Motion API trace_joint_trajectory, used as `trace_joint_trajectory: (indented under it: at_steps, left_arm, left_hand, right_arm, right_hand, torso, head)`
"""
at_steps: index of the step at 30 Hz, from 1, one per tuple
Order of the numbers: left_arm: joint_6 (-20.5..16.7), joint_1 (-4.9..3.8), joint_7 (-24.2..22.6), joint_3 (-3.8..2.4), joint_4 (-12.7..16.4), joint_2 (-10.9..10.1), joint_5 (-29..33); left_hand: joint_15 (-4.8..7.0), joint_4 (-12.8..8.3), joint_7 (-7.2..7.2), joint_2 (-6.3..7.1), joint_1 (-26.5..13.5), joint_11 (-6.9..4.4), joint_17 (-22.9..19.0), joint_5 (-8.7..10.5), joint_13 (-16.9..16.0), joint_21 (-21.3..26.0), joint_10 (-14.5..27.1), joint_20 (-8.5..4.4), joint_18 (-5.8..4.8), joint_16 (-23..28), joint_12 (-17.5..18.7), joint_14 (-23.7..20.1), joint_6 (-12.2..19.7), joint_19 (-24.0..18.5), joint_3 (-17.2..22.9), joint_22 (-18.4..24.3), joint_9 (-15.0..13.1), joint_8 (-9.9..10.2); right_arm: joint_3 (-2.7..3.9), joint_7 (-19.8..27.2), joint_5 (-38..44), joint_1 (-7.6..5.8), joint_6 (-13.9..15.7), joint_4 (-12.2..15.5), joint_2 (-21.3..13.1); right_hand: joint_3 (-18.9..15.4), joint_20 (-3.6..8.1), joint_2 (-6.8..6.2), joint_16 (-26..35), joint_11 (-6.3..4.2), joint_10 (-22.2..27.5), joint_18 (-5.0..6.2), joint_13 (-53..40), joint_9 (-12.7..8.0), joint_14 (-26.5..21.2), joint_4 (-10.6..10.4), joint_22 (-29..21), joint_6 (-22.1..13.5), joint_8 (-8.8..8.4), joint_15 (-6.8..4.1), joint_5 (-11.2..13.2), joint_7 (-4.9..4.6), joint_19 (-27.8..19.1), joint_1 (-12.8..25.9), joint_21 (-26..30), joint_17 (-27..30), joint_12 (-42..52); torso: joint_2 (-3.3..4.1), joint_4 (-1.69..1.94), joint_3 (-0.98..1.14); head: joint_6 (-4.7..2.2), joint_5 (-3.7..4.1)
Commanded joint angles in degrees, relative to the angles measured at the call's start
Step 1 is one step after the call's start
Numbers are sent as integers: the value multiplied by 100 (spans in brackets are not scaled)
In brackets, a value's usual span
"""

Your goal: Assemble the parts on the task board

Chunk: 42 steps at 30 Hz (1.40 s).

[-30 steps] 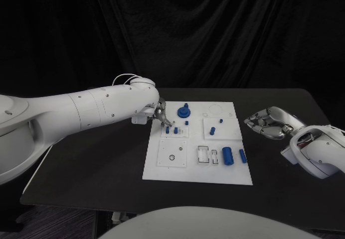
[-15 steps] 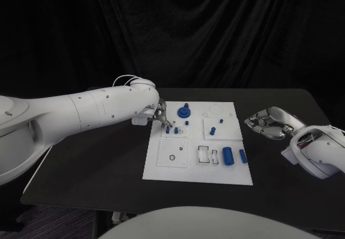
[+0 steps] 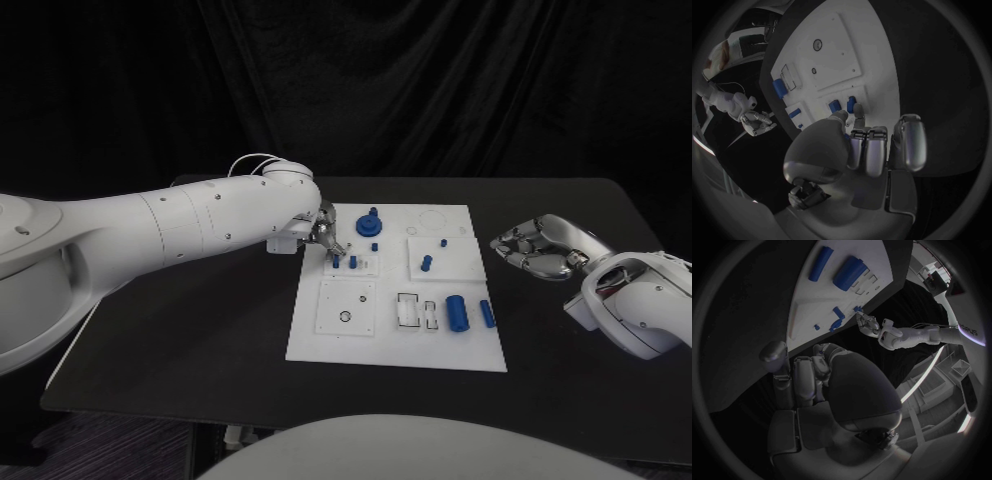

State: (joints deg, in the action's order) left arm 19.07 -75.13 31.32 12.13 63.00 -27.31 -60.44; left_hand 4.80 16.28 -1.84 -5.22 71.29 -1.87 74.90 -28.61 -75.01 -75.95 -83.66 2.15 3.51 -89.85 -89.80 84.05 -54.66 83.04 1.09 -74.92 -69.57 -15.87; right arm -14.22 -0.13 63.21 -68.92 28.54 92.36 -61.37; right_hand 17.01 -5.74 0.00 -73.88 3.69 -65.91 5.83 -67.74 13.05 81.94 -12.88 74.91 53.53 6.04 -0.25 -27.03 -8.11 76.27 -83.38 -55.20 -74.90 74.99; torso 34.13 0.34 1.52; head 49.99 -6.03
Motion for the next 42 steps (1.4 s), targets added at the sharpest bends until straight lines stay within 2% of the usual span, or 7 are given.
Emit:
trace_joint_trajectory:
  at_steps: [1, 9, 21, 30, 37, 40, 42]
  left_arm:
    - [-54, 18, -126, -6, -2, 19, 37]
    - [-54, 36, -146, -6, -11, 33, 38]
    - [-48, 69, -104, -6, -9, 26, 40]
    - [-2, 83, -28, -6, 8, 8, 40]
    - [16, 89, -3, -6, 17, -10, 40]
    - [-3, 92, -26, -6, 23, -22, 40]
    - [-29, 94, -52, -6, 36, -36, 40]
  left_hand:
    - [-52, -2, -18, 72, -7, 11, 1510, -59, -1499, 20, -634, 6, -16, -15, -20, 595, -4, -48, 53, -1063, -11, 27]
    - [-53, 0, -19, 98, -6, 11, 1510, -125, -1499, 50, -634, 7, -9, -15, -20, 595, -11, -64, 120, -1055, -17, 41]
    - [-57, 14, -26, 107, -32, 16, 1510, -85, -1499, 96, -634, 9, 1, -15, -20, 595, -18, -90, 157, -1041, -18, 53]
    - [-57, -21, -19, 150, 5, 13, 1510, -134, -1499, 108, -634, 11, 3, -15, -20, 595, -32, -98, 265, -1038, -24, 71]
    - [-59, 3, -29, 181, -36, 18, 1510, -85, -1499, 107, -634, 11, 2, -15, -20, 595, -43, -98, 299, -1039, -12, 94]
    - [-57, -25, -17, 212, -7, 12, 1510, -155, -1499, 109, -634, 10, 3, -15, -20, 595, -66, -98, 386, -1039, 1, 114]
    - [-48, -84, -6, 278, 58, 2, 1510, -226, -1499, 102, -634, 4, 1, -15, -20, 595, -92, -94, 515, -1042, 8, 131]
  right_arm:
    - [4, -81, 12, 14, -25, 13, -10]
    - [4, -95, 12, 14, -40, 14, -7]
    - [4, -118, 12, 14, -68, 12, -9]
    - [4, -139, 12, 14, -102, -2, 5]
    - [4, -151, 12, 14, -118, -7, 8]
    - [4, -153, 12, 14, -124, -9, 9]
    - [4, -153, 12, 14, -126, -11, 9]
  right_hand:
    - [32, -12, -25, -5, -2, -36, 75, 5, -4, 6, -2, 635, 50, -14, 2, -28, -9, 4, 1, 8, -157, 15]
    - [41, -12, -19, 1, -2, -31, 77, 10, -4, 3, 5, 632, 50, -15, 2, -30, -10, -1, -6, 22, -151, 11]
    - [45, -12, -17, 4, -1, -29, 79, 12, -4, 1, 8, 629, 52, -14, 2, -30, -11, -5, -9, 34, -148, 10]
    - [48, -12, -16, 13, 0, -26, 80, 15, -3, -3, 11, 627, 56, -12, 2, -30, -11, -8, -11, 42, -142, 8]
    - [51, -12, -15, 17, 1, -17, 83, 23, -2, -6, 14, 623, 59, -11, 3, -30, -12, -15, -12, 60, -138, 2]
    - [51, -12, -15, 17, 1, -17, 83, 23, -2, -6, 14, 623, 59, -11, 3, -30, -12, -15, -12, 60, -138, 2]
    - [51, -12, -15, 17, 1, -17, 83, 23, -2, -6, 14, 623, 59, -11, 3, -30, -12, -15, -12, 60, -138, 2]
  torso:
    - [0, 0, 0]
    - [0, -1, 0]
    - [0, -1, 0]
    - [0, -1, 0]
    - [0, 0, 1]
    - [0, -2, 0]
    - [0, -1, 0]
  head:
    - [1, -1]
    - [1, -8]
    - [1, -6]
    - [1, -23]
    - [1, -21]
    - [1, -24]
    - [1, -20]
